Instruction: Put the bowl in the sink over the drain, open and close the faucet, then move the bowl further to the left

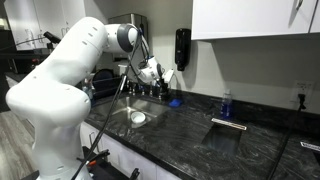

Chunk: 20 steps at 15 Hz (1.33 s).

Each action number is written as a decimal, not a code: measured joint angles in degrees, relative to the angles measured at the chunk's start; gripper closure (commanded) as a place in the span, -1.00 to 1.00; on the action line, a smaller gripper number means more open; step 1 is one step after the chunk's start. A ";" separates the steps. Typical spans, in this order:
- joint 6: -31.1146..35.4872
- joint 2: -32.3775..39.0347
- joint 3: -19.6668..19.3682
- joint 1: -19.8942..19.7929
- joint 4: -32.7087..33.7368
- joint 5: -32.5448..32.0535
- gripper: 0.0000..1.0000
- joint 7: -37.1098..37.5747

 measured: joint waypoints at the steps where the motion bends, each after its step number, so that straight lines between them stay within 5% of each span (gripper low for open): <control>1: -0.26 -0.06 -0.08 0.11 0.00 -0.15 0.92 0.00; 20: -9.18 -2.19 -0.28 1.98 -0.37 -0.45 0.94 7.01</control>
